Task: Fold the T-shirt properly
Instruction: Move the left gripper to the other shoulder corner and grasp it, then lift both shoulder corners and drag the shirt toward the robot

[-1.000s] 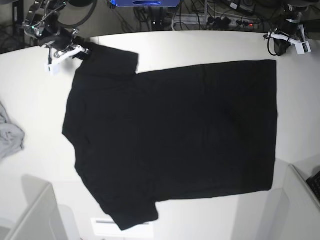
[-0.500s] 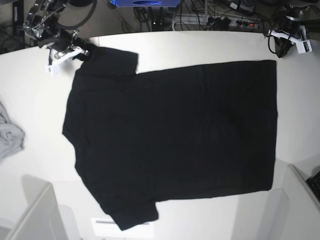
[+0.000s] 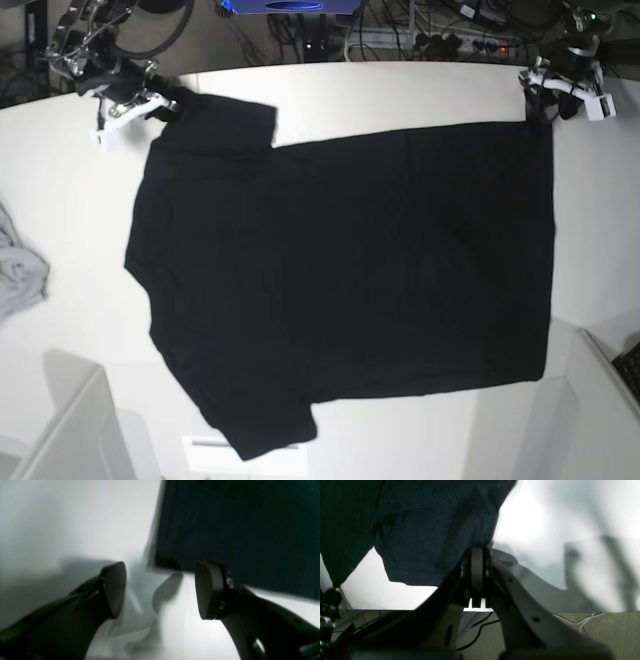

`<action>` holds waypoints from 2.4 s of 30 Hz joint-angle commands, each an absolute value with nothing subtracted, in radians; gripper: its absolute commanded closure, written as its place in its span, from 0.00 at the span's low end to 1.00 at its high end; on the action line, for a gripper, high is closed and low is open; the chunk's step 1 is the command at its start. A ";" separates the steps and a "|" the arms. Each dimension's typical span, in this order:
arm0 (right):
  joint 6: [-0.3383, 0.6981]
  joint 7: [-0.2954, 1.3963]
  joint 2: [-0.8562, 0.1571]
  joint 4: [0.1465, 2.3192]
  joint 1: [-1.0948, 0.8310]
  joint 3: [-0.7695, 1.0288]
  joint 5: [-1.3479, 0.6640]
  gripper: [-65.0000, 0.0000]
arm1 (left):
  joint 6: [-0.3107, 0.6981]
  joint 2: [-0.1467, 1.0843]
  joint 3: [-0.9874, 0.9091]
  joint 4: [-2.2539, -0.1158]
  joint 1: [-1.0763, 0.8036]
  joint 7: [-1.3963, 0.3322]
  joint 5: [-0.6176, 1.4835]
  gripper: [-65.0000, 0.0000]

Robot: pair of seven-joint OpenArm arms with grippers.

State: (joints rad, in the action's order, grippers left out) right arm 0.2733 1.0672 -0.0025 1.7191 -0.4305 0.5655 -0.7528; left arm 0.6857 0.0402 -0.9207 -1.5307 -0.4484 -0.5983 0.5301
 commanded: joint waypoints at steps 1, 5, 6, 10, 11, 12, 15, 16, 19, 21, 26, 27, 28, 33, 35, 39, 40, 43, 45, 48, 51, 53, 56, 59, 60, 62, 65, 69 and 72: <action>0.278 1.072 -0.010 1.732 -0.435 0.568 -0.751 1.00 | 0.690 0.053 -0.924 -1.531 -0.444 -0.625 0.532 0.36; 0.278 1.072 -0.010 1.732 -0.437 0.568 -0.751 1.00 | 0.688 0.051 -0.914 -1.527 -0.412 -0.638 0.526 0.36; 0.278 1.072 -0.010 1.732 -0.437 0.568 -0.751 1.00 | 0.688 0.051 -0.914 -1.526 -0.406 -0.638 0.526 0.36; 0.278 1.072 -0.016 1.732 -0.437 0.568 -0.751 1.00 | 0.687 0.050 -0.914 -1.518 -0.400 -0.639 0.524 0.36; 0.278 1.070 -0.025 1.732 -0.437 0.567 -0.751 1.00 | 0.687 0.050 -0.914 -1.518 -0.400 -0.639 0.524 0.36; 0.278 1.070 -0.027 1.732 -0.435 0.567 -0.751 1.00 | 0.687 0.050 -0.914 -1.518 -0.400 -0.639 0.524 0.37; 0.278 1.066 -0.030 1.732 -0.435 0.567 -0.751 1.00 | 0.687 0.050 -0.912 -1.518 -0.397 -0.639 0.524 0.52; 0.278 1.066 -0.030 1.732 -0.435 0.568 -0.751 1.00 | 0.687 0.050 -0.911 -1.518 -0.389 -0.639 0.524 0.58; 0.278 1.066 -0.030 1.732 -0.433 0.568 -0.751 1.00 | 0.687 0.051 -0.881 -1.518 -0.386 -0.639 0.524 0.83; 0.278 1.066 -0.030 1.732 -0.433 0.568 -0.751 1.00 | 0.670 0.051 -0.878 -1.518 -0.386 -0.639 0.524 0.97; 0.278 1.064 -0.030 1.736 -0.433 0.575 -0.751 1.00 | 0.624 0.054 -0.885 -1.529 -0.389 -0.639 0.526 1.00; 0.278 1.064 -0.030 1.751 -0.437 0.575 -0.751 1.00 | 0.624 0.058 -0.885 -1.529 -0.390 -0.639 0.526 1.00; 0.278 1.064 -0.030 1.776 -0.441 0.575 -0.751 1.00 | 0.624 0.058 -0.888 -1.529 -0.392 -0.639 0.524 1.00; 0.278 1.064 -0.022 1.914 -0.487 0.572 -0.753 1.00 | 0.624 0.084 -0.881 -1.570 -0.447 -0.639 0.527 1.00; 0.278 1.064 -0.022 1.939 -0.506 0.572 -0.754 1.00 | 0.625 0.088 -0.885 -1.600 -0.469 -0.639 0.529 1.00; 0.278 1.064 -0.022 1.939 -0.541 0.573 -0.754 1.00 | 0.628 0.088 -0.888 -1.639 -0.501 -0.639 0.527 1.00; 0.278 1.064 -0.021 1.939 -0.555 0.572 -0.757 1.00 | 0.628 0.090 -0.888 -1.644 -0.509 -0.639 0.526 1.00; 0.278 1.064 -0.021 1.939 -0.601 0.573 -0.829 1.00 | 0.628 0.090 -0.888 -1.658 -0.526 -0.639 0.524 1.00; 0.278 1.055 -0.021 1.940 -0.642 0.578 -0.912 1.00 | 0.628 0.090 -0.888 -1.678 -0.550 -0.639 0.524 1.00; 0.278 1.004 -0.030 1.959 -0.697 0.567 -0.992 1.00 | 0.628 0.090 -0.888 -1.725 -0.599 -0.638 0.524 1.00; 0.278 1.012 -0.030 1.985 -0.688 0.565 -0.995 1.00 | 0.627 0.087 -0.889 -1.750 -0.630 -0.638 0.524 1.00; 0.278 1.038 -0.030 1.985 -0.657 0.565 -0.995 1.00 | 0.627 0.087 -0.889 -1.750 -0.633 -0.638 0.529 1.00; 0.278 1.084 -0.030 1.985 -0.598 0.565 -0.998 1.00 | 0.627 0.085 -0.889 -1.751 -0.630 -0.639 0.533 1.00; 0.278 1.159 -0.028 1.989 -0.516 0.565 -0.998 1.00 | 0.625 0.084 -0.889 -1.753 -0.628 -0.639 0.533 1.00; 0.277 1.182 -0.027 1.989 -0.486 0.565 -0.998 1.00 | 0.625 0.082 -0.889 -1.762 -0.627 -0.639 0.533 1.00; 0.275 1.210 -0.025 1.989 -0.446 0.567 -0.997 1.00 | 0.625 0.079 -0.889 -1.796 -0.627 -0.654 0.535 1.00; 0.274 1.237 -0.025 1.989 -0.394 0.567 -0.998 1.00 | 0.624 0.071 -0.892 -1.840 -0.613 -0.743 0.605 1.00; 0.274 1.279 -0.024 1.989 -0.338 0.567 -1.000 1.00 | 0.591 0.047 -0.981 -1.856 -0.565 -0.849 0.708 1.00; 0.274 1.294 -0.024 1.989 -0.300 0.567 -1.000 1.00 | 0.562 0.031 -1.026 -1.882 -0.526 -0.900 0.711 1.00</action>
State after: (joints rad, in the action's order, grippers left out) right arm 0.2703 1.3029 -0.0158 1.9709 -0.3042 0.5629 -0.9768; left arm 0.5529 0.0223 -1.0233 -1.8599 -0.5213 -0.9173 0.6849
